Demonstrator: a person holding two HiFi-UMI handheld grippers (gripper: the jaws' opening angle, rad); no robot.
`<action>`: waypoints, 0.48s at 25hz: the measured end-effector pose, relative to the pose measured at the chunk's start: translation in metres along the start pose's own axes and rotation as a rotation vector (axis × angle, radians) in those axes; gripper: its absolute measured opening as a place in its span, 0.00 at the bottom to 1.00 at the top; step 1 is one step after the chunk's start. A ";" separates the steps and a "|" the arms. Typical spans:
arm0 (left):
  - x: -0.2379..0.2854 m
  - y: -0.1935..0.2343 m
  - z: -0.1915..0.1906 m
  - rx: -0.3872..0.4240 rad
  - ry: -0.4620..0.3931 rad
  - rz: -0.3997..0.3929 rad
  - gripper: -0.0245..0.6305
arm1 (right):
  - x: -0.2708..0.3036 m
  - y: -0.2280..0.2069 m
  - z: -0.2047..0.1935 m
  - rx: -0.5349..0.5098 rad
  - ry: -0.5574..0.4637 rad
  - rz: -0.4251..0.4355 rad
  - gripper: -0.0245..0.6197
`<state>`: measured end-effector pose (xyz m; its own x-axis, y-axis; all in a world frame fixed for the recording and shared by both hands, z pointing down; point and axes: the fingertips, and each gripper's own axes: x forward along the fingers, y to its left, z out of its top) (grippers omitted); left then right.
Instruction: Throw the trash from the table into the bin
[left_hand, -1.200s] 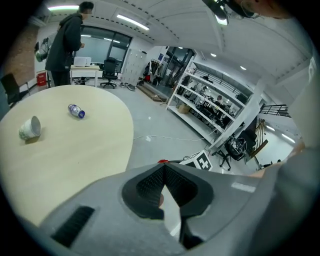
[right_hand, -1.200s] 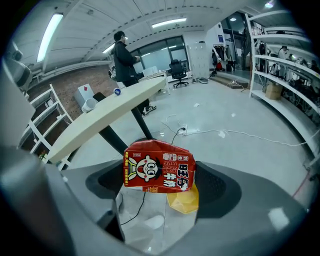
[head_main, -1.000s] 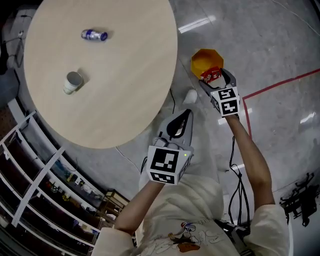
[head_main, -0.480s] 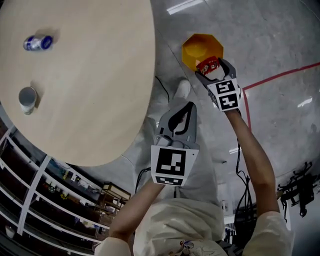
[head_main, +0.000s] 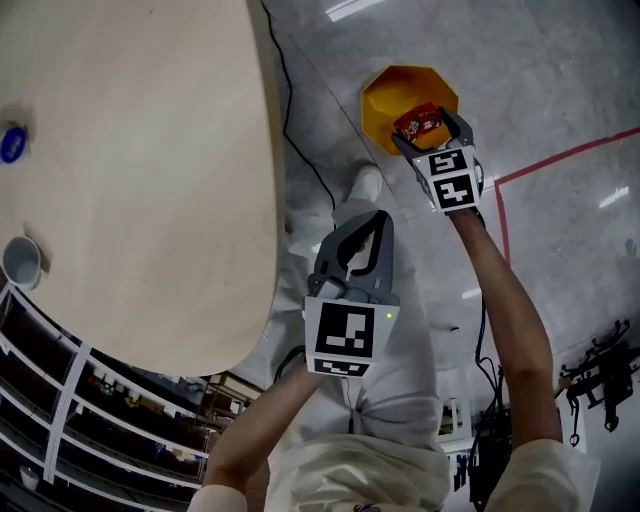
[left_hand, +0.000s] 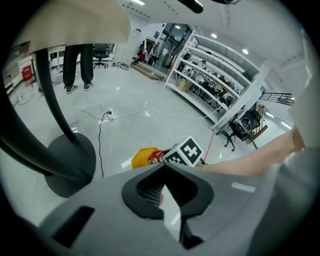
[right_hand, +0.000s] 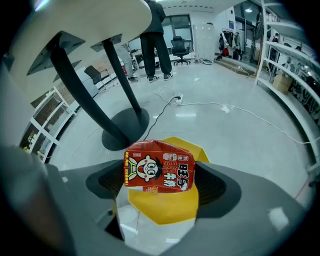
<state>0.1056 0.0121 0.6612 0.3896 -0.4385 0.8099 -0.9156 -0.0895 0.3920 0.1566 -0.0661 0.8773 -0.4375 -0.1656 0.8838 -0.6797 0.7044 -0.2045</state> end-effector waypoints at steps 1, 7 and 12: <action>0.006 0.004 -0.002 0.007 0.001 -0.001 0.04 | 0.007 -0.004 0.000 -0.006 0.002 -0.009 0.73; 0.026 0.024 -0.014 0.026 0.003 0.013 0.04 | 0.042 -0.014 -0.014 -0.013 0.034 -0.032 0.73; 0.037 0.033 -0.023 0.026 0.000 0.018 0.04 | 0.066 -0.018 -0.032 -0.044 0.075 -0.039 0.73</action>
<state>0.0922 0.0134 0.7137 0.3727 -0.4401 0.8170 -0.9249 -0.1044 0.3657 0.1587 -0.0676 0.9522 -0.3648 -0.1423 0.9201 -0.6684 0.7280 -0.1524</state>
